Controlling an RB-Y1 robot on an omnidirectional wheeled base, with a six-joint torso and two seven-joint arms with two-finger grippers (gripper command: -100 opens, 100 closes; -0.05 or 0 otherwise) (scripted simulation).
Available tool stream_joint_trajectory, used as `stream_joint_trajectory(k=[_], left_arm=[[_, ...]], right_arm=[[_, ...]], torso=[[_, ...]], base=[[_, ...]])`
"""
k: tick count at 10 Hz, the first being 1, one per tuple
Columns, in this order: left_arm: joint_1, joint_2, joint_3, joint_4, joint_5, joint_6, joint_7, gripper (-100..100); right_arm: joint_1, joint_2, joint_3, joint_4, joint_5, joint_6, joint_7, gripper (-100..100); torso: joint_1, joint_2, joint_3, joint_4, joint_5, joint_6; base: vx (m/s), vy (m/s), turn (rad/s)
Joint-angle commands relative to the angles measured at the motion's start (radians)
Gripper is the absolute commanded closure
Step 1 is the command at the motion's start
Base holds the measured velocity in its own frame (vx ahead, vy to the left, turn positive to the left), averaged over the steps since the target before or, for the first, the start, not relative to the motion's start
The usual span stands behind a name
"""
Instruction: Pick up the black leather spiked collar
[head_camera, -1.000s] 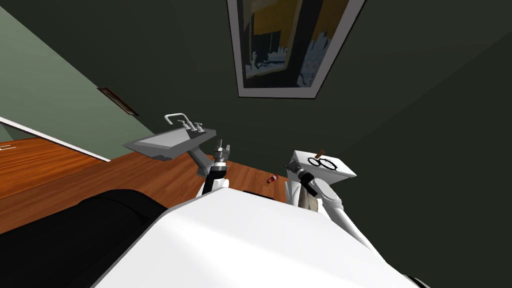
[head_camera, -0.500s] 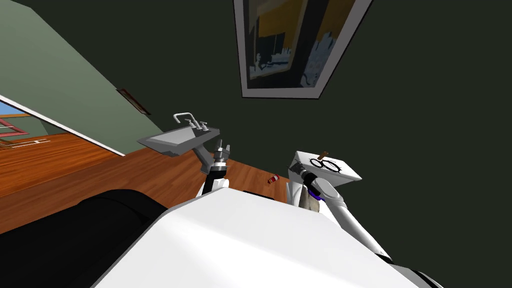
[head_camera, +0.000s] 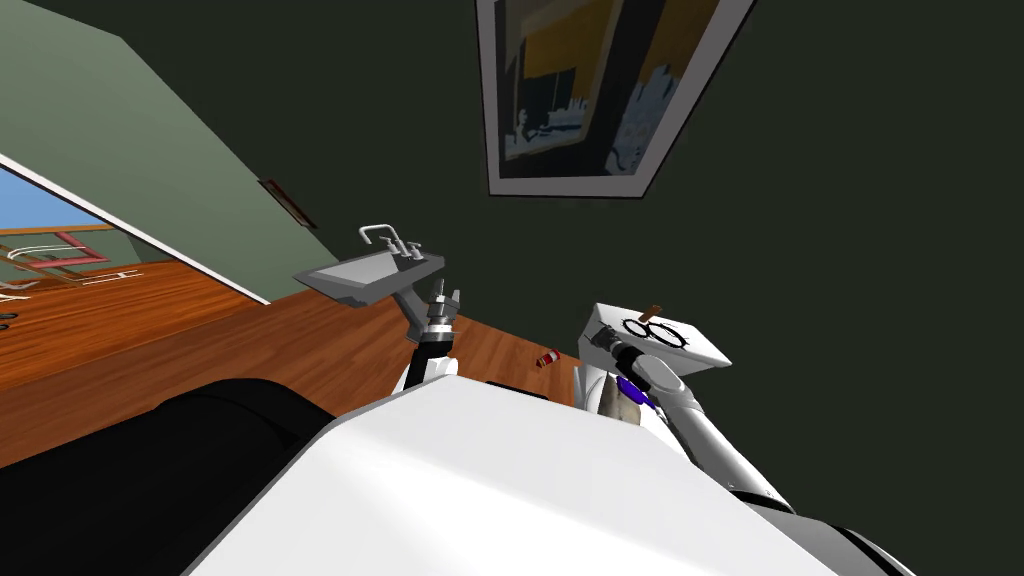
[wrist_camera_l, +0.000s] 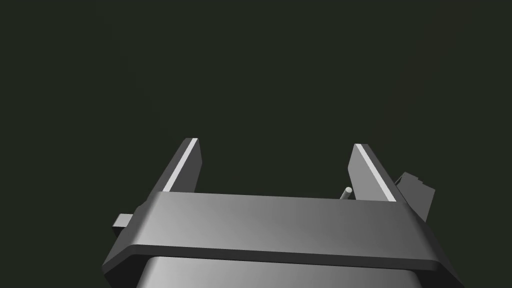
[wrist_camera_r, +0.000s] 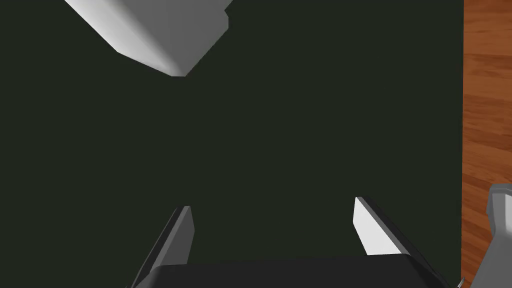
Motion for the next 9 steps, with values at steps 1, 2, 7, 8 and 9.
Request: stream_joint_trajectory(k=[1,2,7,8,9], left_arm=[[0.000,0.000,0.000,0.000,0.000,0.000,0.000,0],[0.000,0.000,0.000,0.000,0.000,0.000,0.000,0],[0.000,0.000,0.000,0.000,0.000,0.000,0.000,0],[0.000,0.000,0.000,0.000,0.000,0.000,0.000,0],[0.000,0.000,0.000,0.000,0.000,0.000,0.000,0]], right_arm=[[-0.010,-0.022,0.012,0.016,0.045,0.014,-0.030,-100],[-0.028,-0.041,0.009,0.060,0.082,0.024,-0.029,-100],[-0.079,-0.095,0.001,0.180,0.194,0.052,-0.026,-100],[-0.079,-0.095,0.001,0.181,0.194,0.052,-0.026,-100],[-0.094,-0.112,-0.001,0.217,0.225,0.060,-0.026,-100]], torso=[[0.000,0.000,0.000,0.000,0.000,0.000],[0.000,0.000,0.000,0.000,0.000,0.000],[0.001,0.000,0.000,0.000,0.000,0.000],[0.000,0.000,0.000,0.000,0.000,0.000],[0.000,0.000,0.000,0.000,0.000,0.000]], base=[[-0.019,-0.022,0.038],[-0.019,-0.025,0.064],[-0.015,-0.023,0.054],[-0.014,-0.030,0.028],[-0.014,-0.029,0.039]])
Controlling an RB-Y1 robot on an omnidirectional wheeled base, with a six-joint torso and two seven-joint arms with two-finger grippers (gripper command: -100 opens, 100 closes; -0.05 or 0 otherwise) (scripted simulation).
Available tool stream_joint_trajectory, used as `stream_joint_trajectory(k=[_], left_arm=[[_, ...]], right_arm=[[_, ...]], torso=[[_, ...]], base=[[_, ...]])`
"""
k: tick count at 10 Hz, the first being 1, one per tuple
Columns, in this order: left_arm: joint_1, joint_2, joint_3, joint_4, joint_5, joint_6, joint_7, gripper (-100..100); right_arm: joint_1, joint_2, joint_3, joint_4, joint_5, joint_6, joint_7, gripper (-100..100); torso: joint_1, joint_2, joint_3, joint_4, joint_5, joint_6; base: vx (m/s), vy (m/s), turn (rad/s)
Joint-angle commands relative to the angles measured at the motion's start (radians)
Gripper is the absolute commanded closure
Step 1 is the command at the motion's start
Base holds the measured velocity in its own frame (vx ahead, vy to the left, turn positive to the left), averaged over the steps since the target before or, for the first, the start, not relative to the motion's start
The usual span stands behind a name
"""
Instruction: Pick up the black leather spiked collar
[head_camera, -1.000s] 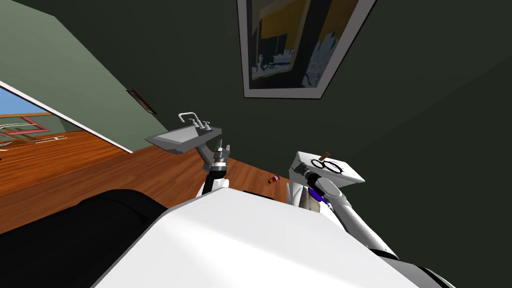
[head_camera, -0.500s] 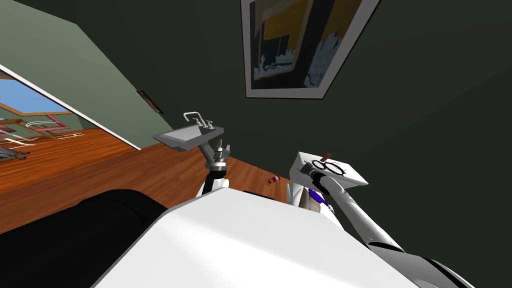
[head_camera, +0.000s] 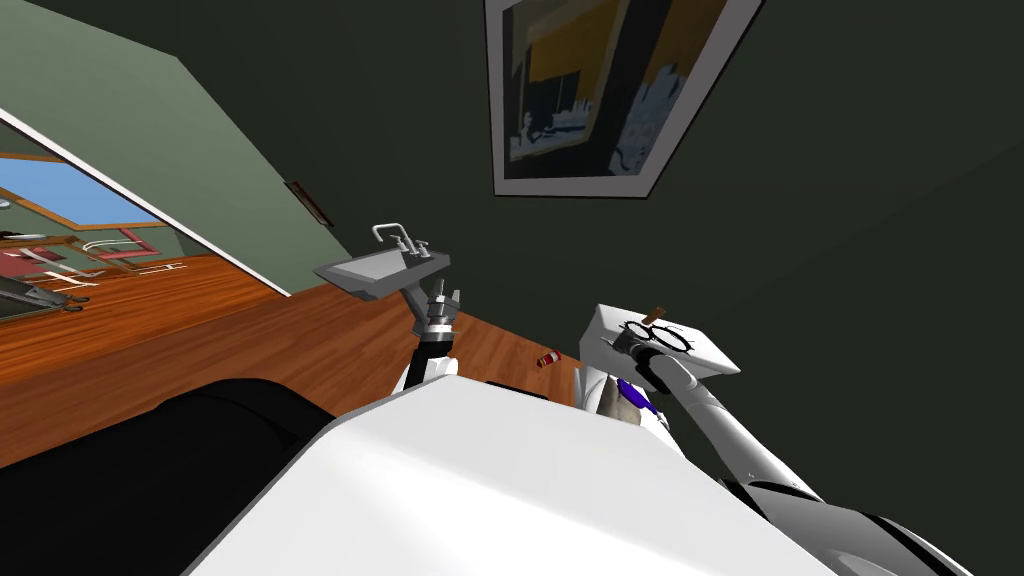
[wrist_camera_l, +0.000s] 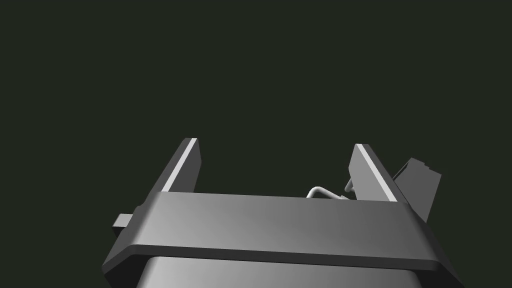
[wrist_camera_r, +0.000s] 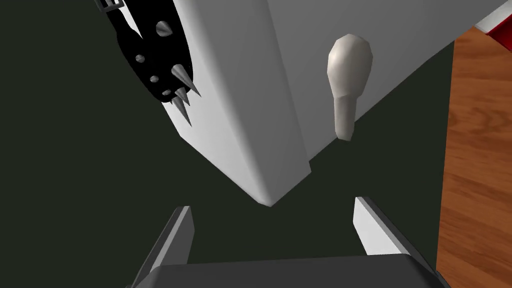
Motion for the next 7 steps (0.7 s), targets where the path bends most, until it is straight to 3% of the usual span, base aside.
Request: stream_joint_trajectory(k=[1,3,4,7], left_arm=[[0.000,0.000,0.000,0.000,0.000,0.000,0.000,0],[0.000,0.000,0.000,0.000,0.000,0.000,0.000,0],[0.000,0.000,0.000,0.000,0.000,0.000,0.000,0],[0.000,0.000,0.000,0.000,0.000,0.000,0.000,0]], right_arm=[[-0.019,-0.010,-0.005,0.033,0.005,-0.002,0.014,-100],[-0.045,-0.043,-0.009,0.095,0.059,0.012,0.014,-100],[-0.045,-0.043,-0.009,0.095,0.059,0.012,0.014,-100],[-0.072,-0.079,-0.015,0.161,0.116,0.027,0.015,-100]], torso=[[0.000,0.000,0.000,0.000,0.000,0.000],[0.001,0.000,0.000,0.000,0.000,0.000],[0.000,0.000,0.000,0.000,0.000,0.000],[0.001,-0.001,0.000,0.000,0.000,0.000]], base=[[-0.013,-0.022,0.016],[-0.017,-0.024,0.050],[-0.010,-0.026,0.021],[-0.009,-0.023,0.034]])
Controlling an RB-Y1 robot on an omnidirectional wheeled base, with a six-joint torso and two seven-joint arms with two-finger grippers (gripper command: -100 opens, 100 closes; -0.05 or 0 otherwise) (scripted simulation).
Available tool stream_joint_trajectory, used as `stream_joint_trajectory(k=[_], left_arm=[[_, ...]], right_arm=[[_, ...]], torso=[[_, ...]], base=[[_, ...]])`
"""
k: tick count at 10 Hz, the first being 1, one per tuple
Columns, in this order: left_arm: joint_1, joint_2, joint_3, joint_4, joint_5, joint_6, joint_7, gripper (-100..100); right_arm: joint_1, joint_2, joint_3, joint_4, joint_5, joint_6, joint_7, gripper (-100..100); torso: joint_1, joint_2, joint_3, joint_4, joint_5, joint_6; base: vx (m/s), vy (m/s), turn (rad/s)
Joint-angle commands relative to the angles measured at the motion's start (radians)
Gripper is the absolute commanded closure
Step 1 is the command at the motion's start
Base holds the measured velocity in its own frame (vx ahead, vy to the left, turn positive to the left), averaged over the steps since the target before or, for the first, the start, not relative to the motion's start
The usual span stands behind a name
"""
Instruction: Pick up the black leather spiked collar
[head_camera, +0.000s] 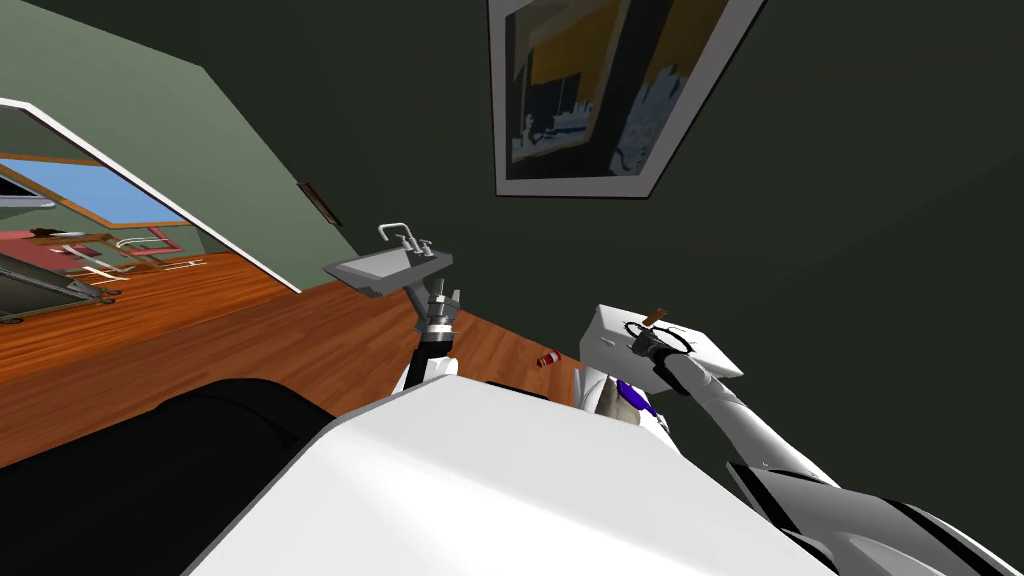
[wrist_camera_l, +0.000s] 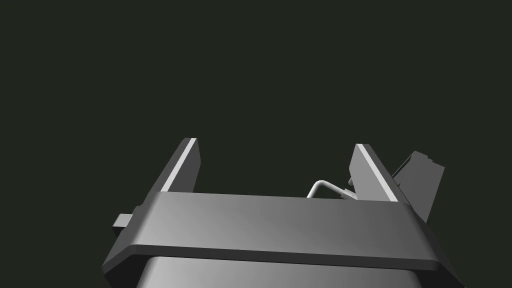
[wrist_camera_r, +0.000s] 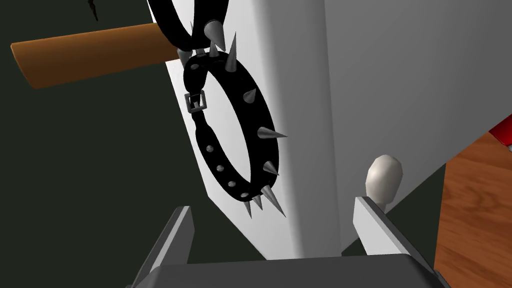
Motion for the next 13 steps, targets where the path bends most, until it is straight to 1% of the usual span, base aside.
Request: stream_joint_trajectory(k=[1,3,4,5,6,7,11,12,13], left_arm=[[0.000,0.000,0.000,0.000,0.000,0.000,0.000,0],[0.000,0.000,0.000,0.000,0.000,0.000,0.000,0],[0.000,0.000,0.000,0.000,0.000,0.000,0.000,0],[0.000,0.000,0.000,0.000,0.000,0.000,0.000,0],[0.000,0.000,0.000,0.000,0.000,0.000,0.000,0],[0.000,0.000,0.000,0.000,0.000,0.000,0.000,0],[0.000,0.000,0.000,0.000,0.000,0.000,0.000,0],[0.000,0.000,0.000,0.000,0.000,0.000,0.000,0],[0.000,0.000,0.000,0.000,0.000,0.000,0.000,0]], right_arm=[[-0.001,-0.021,-0.004,0.012,0.030,0.004,-0.015,-100],[-0.005,-0.026,-0.005,0.021,0.038,0.006,-0.015,-100],[-0.002,-0.024,-0.005,0.017,0.031,0.005,-0.008,-100],[-0.001,-0.024,-0.005,0.016,0.033,0.005,-0.013,0],[-0.001,-0.024,-0.005,0.016,0.033,0.005,-0.013,-100],[-0.001,-0.024,-0.005,0.016,0.033,0.005,-0.013,100],[-0.001,-0.024,-0.005,0.016,0.033,0.005,-0.013,100],[-0.001,-0.024,-0.005,0.016,0.033,0.005,-0.013,0],[0.002,-0.036,0.007,0.001,0.066,-0.016,-0.004,-100]], torso=[[0.000,0.000,0.000,0.000,0.000,0.000],[0.001,0.000,0.000,0.000,0.000,0.000],[0.001,0.000,0.000,0.000,0.000,0.000],[0.002,-0.001,0.000,0.000,0.000,0.000],[0.002,-0.001,0.000,0.000,0.000,0.000],[0.002,-0.001,0.000,0.000,0.000,0.000],[0.002,-0.001,0.000,0.000,0.000,0.000],[0.002,-0.001,0.000,0.000,0.000,0.000],[0.002,-0.001,0.000,0.000,0.000,0.000]], base=[[-0.010,-0.020,0.021],[-0.004,-0.009,0.006],[0.000,0.000,0.000],[0.000,0.000,0.000],[0.000,0.000,0.000],[0.000,0.000,0.000],[0.000,0.000,0.000],[0.000,0.000,0.000],[-0.011,-0.025,0.026]])
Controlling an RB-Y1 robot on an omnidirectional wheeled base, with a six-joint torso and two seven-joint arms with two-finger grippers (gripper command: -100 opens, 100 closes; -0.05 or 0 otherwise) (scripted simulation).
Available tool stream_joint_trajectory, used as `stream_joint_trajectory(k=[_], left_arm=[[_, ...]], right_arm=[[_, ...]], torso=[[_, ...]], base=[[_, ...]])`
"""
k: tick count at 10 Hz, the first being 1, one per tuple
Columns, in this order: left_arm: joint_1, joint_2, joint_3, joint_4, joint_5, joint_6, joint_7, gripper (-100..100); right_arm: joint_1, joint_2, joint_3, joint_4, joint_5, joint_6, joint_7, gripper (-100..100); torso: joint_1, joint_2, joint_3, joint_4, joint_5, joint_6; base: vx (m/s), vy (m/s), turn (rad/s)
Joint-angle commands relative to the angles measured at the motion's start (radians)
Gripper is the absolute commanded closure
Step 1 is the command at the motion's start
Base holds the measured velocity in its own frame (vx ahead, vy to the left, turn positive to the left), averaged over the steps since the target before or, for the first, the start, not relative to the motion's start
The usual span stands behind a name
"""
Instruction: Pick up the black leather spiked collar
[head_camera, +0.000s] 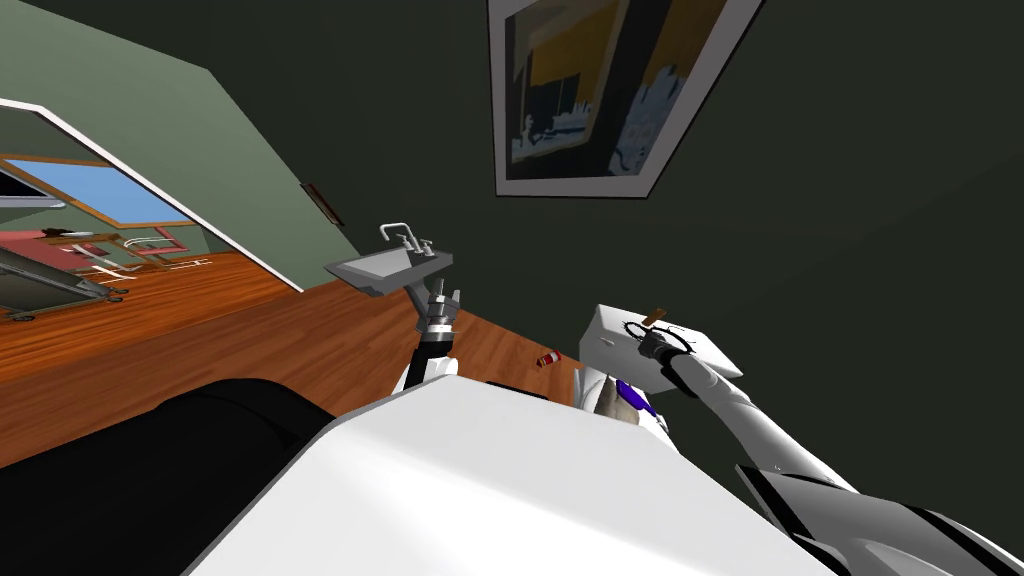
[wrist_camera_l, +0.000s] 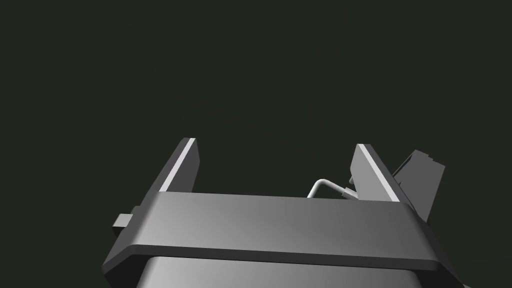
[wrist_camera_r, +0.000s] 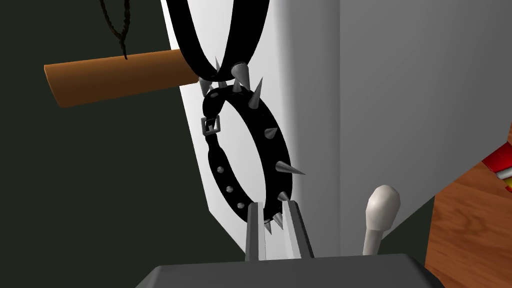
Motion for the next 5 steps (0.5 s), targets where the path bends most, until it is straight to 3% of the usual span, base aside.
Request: stream_joint_trajectory(k=[1,5], left_arm=[[0.000,0.000,0.000,0.000,0.000,0.000,0.000,0],[0.000,0.000,0.000,0.000,0.000,0.000,0.000,0]], right_arm=[[0.002,-0.011,0.012,-0.014,0.030,-0.023,0.011,-100],[0.005,-0.037,0.039,-0.050,0.100,-0.072,0.030,-100]], torso=[[0.000,0.000,0.000,0.000,0.000,0.000],[-0.002,-0.001,-0.001,0.000,-0.001,0.000]], base=[[-0.010,-0.050,0.053],[0.002,-0.054,0.037]])
